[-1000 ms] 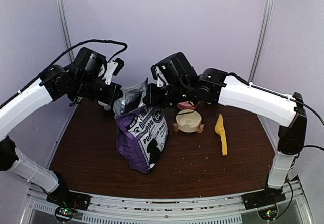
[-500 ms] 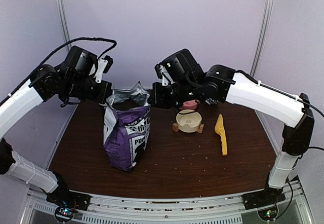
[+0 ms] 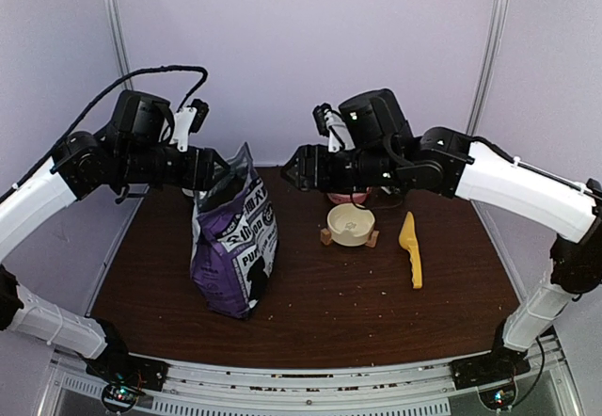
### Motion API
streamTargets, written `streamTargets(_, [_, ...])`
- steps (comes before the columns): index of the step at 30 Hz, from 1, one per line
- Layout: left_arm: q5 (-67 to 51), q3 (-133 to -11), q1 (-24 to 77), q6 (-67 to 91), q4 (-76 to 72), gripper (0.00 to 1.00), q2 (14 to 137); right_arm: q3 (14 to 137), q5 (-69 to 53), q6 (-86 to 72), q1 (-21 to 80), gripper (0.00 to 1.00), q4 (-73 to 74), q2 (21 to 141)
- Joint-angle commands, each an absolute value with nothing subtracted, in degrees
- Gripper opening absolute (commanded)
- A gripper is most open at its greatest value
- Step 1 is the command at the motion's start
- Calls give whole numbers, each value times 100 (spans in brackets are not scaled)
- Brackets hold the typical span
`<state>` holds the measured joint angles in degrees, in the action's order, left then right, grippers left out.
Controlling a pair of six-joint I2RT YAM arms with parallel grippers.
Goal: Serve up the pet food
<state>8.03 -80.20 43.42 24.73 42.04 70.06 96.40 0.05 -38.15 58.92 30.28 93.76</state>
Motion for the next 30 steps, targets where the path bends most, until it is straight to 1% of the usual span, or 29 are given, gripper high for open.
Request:
streamTargets(1, [868,-8042,4290,2548,3757,76,6812,9255,351,-3497,5837,73,2653,8726])
streamTargets(3, [959,-7994,4289,2488,3674,83,6668,9051,558,-3343,5814,81,2719,8421])
streamTargets(6, [1141,-7972,4296,2457,3631,88,6490,8622,962,-3157,5722,90,3006,7866])
streamTargets(10, [1227,-7900,4169,2511,3566,96,6208,7685,1313,-3144,5308,97,3452,7089])
streamTargets(15, [437,-7402,3465,2678,3257,98,5736,6178,967,-3595,4092,96,3684,6421])
streamTargets(17, [179,-7255,3255,2698,3214,98,5617,5632,938,-3697,3815,95,3642,6260])
streamTargets(23, [45,-7022,3162,2717,3256,98,5556,4398,976,-3944,3486,92,3321,6264])
streamTargets(30, [-355,-6699,3150,2796,3028,98,5441,3870,1107,-4087,3368,89,2764,7117])
